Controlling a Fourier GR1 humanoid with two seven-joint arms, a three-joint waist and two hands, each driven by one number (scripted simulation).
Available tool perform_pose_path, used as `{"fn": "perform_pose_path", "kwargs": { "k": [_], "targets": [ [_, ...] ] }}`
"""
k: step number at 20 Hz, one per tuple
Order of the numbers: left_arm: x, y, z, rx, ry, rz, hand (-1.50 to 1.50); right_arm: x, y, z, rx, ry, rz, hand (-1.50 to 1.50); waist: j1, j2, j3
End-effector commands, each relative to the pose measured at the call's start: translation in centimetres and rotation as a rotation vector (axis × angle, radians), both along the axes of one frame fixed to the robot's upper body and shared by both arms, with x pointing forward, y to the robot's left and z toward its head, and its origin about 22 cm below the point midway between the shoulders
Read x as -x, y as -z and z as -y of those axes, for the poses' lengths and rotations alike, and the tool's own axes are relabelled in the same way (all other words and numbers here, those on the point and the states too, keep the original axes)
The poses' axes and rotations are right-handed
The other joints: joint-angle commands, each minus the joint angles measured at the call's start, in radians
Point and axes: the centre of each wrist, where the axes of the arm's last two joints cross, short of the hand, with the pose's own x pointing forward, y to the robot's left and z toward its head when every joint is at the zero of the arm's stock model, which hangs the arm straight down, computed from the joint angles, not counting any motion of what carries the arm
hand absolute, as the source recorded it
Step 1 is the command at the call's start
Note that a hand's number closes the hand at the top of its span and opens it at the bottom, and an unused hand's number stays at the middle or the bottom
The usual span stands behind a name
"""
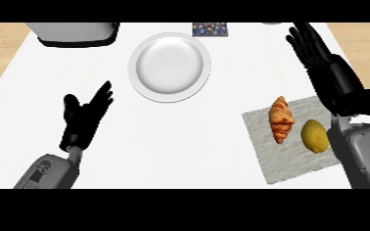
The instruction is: Pick the lemon from the placemat and place it in the plate
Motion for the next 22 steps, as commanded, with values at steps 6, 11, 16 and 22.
{"fn": "perform_pose_path", "kwargs": {
  "k": [6,11,16,22],
  "targets": [
    [1.9,0.4,-1.8,-0.114,-0.207,0.097,0.00,4.7,3.0,10.7,-0.254,0.136,-0.182,1.50,0.007,0.003,0.005],
    [2.5,1.7,-1.4,-0.068,-0.191,0.039,0.00,6.6,1.6,14.2,0.708,0.476,-0.004,1.50,-0.016,0.011,0.004],
    [2.4,0.9,-2.6,-0.062,-0.221,0.051,0.00,9.9,11.3,12.0,-0.165,0.524,-0.022,-1.50,-0.022,0.003,0.013],
    [2.1,-0.4,-0.2,-0.080,-0.173,0.065,0.00,14.1,13.8,16.5,0.187,0.246,-0.036,-1.50,0.018,0.010,0.004]
  ]
}}
